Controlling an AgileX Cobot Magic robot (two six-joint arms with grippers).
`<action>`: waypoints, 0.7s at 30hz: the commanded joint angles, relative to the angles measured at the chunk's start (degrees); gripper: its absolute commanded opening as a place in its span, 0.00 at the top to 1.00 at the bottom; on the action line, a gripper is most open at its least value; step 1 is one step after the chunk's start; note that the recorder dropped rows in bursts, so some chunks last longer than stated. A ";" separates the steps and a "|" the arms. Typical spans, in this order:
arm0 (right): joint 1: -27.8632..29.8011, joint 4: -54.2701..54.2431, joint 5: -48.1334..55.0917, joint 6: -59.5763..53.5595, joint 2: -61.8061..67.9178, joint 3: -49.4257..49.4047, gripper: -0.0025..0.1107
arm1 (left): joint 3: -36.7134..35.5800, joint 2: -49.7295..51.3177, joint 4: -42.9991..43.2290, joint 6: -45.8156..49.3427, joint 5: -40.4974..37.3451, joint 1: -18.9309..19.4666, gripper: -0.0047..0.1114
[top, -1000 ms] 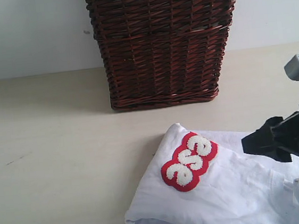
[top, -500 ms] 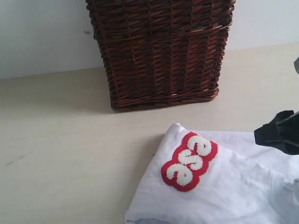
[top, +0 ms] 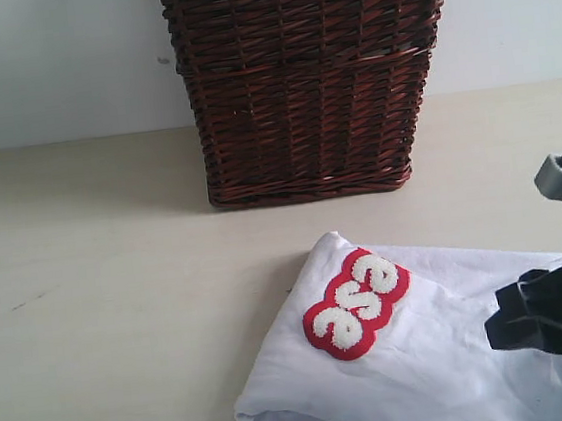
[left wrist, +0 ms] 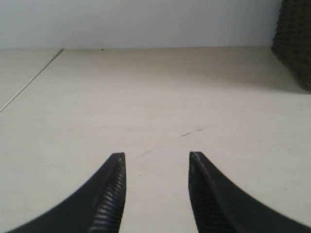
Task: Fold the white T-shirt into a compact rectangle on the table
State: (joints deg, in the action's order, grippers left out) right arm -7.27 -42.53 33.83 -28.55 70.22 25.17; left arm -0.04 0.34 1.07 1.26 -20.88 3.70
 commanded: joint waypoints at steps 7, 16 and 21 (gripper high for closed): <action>-0.10 20.67 -8.93 22.26 9.15 0.77 0.57 | 0.04 -0.34 -0.26 -0.35 0.49 0.11 0.60; -0.10 20.43 -19.13 15.58 20.43 4.68 0.98 | 0.04 -0.34 -0.26 -0.23 0.52 0.11 0.60; -0.10 20.43 -21.53 14.74 29.40 9.31 0.98 | 0.04 -0.34 -0.26 -0.23 0.52 0.11 0.60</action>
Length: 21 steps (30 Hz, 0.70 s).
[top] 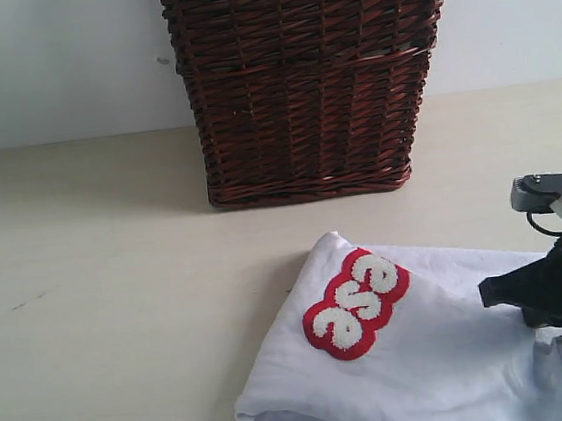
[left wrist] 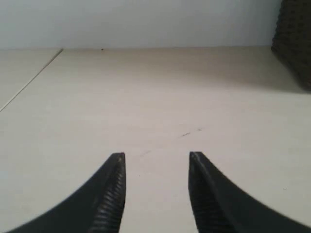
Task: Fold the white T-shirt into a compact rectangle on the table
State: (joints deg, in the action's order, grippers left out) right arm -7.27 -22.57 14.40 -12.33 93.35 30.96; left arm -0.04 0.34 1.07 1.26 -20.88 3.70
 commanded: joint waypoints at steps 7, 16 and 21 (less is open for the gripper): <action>-0.61 -1.29 0.31 -3.24 19.50 16.64 0.98 | 0.04 -0.34 -0.26 -0.23 0.52 0.11 0.60; -13.35 -3.09 15.07 -1.35 15.68 27.33 0.72 | 0.04 -0.34 -0.26 -0.23 0.52 0.11 0.60; -13.35 19.60 21.13 17.35 -0.19 27.33 0.56 | 0.04 -0.34 -0.26 -0.23 0.52 0.11 0.60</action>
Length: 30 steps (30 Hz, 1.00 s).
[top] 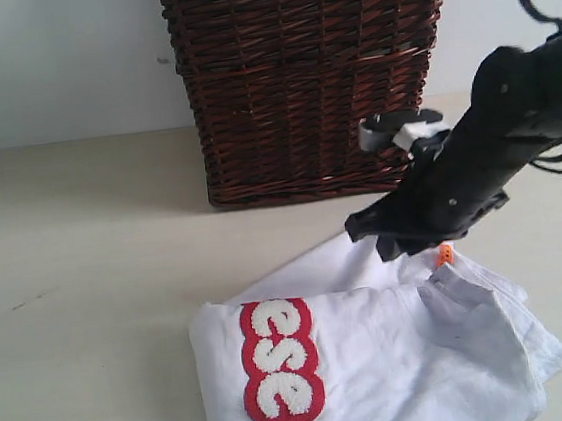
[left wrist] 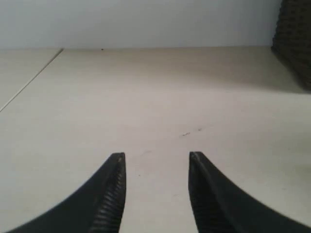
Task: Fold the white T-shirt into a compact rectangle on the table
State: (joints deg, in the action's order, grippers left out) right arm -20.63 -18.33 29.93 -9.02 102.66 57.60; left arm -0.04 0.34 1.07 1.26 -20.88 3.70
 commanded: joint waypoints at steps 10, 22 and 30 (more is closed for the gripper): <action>0.01 10.37 11.55 9.02 -12.40 -10.29 0.35 | 0.04 -0.34 -0.26 -0.11 0.52 0.11 0.60; 0.01 1.29 6.34 2.14 -3.69 -12.19 0.35 | 0.04 -0.34 -0.26 -0.11 0.52 0.11 0.60; 0.01 -1.07 4.64 -1.03 0.27 -12.09 0.42 | 0.04 -0.34 -0.26 -0.11 0.52 0.11 0.60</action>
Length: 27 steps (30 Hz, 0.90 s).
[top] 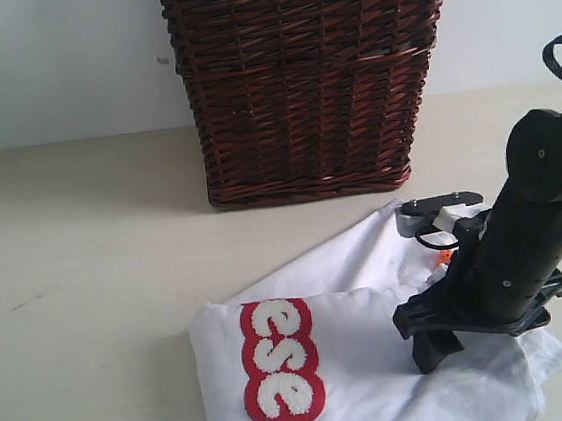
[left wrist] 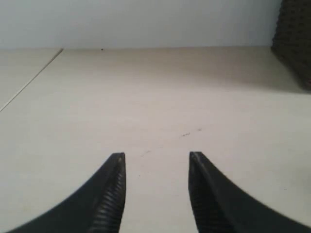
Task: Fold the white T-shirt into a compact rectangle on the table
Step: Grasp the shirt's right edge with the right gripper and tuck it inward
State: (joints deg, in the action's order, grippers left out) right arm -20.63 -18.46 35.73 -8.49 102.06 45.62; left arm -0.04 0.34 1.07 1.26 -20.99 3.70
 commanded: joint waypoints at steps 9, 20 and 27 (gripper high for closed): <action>0.01 -1.32 -0.53 -3.01 -3.41 -0.11 0.90 | 0.04 -0.34 -0.26 -0.11 0.62 0.11 0.60; 0.01 -1.32 0.23 -4.02 -11.75 0.10 0.98 | 0.04 -0.34 -0.26 -0.11 0.62 0.11 0.60; 0.01 -1.32 2.32 -5.36 -14.42 0.10 0.98 | 0.04 -0.34 -0.26 -0.11 0.62 0.11 0.60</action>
State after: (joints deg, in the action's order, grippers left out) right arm -20.63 -19.77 37.02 -13.06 88.69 45.62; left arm -0.04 0.34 1.07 1.26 -20.99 3.70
